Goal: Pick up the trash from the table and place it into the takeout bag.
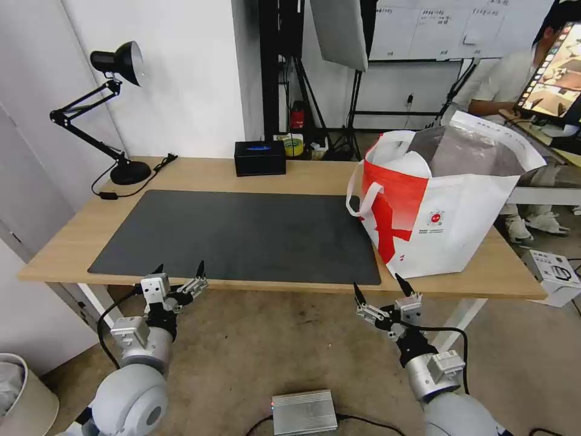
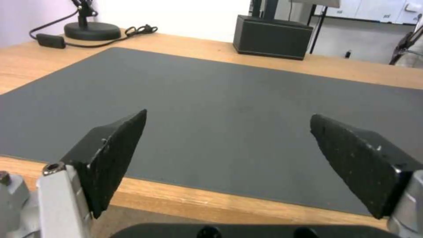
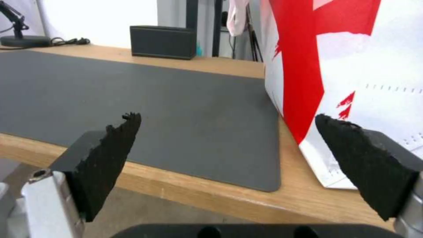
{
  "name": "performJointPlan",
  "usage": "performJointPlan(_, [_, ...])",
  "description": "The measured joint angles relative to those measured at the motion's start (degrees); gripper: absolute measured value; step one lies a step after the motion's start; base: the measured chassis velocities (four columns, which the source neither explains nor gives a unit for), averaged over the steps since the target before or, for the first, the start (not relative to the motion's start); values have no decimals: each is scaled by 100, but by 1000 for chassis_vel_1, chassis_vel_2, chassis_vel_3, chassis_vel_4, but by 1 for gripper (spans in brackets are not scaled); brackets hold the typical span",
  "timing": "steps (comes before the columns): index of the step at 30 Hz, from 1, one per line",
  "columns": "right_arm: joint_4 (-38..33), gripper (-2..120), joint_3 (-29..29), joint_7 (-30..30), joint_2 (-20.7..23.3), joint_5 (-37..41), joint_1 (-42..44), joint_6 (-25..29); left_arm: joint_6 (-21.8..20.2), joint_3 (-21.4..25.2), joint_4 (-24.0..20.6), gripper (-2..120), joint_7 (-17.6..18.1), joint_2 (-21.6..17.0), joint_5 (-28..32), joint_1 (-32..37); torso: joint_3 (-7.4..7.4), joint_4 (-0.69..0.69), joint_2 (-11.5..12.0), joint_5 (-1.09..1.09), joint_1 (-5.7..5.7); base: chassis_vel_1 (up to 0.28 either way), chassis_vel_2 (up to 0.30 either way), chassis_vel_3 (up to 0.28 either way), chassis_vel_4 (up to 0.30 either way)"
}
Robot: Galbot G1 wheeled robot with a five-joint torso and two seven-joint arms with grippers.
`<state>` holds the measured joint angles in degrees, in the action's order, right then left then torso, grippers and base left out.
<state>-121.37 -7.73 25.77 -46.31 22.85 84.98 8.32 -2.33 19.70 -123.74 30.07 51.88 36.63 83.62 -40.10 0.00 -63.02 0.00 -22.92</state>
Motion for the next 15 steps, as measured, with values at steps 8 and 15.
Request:
performJointPlan(8, [0,100,0,0,0,0,0,0,-15,-7,0,100,4,-3,5,-10,0,0,0,0,0,0,0,0,0])
performJointPlan(15, [0,100,0,0,0,0,0,0,-24,-10,0,100,8,-5,9,-15,0,0,0,0,0,0,0,0,0])
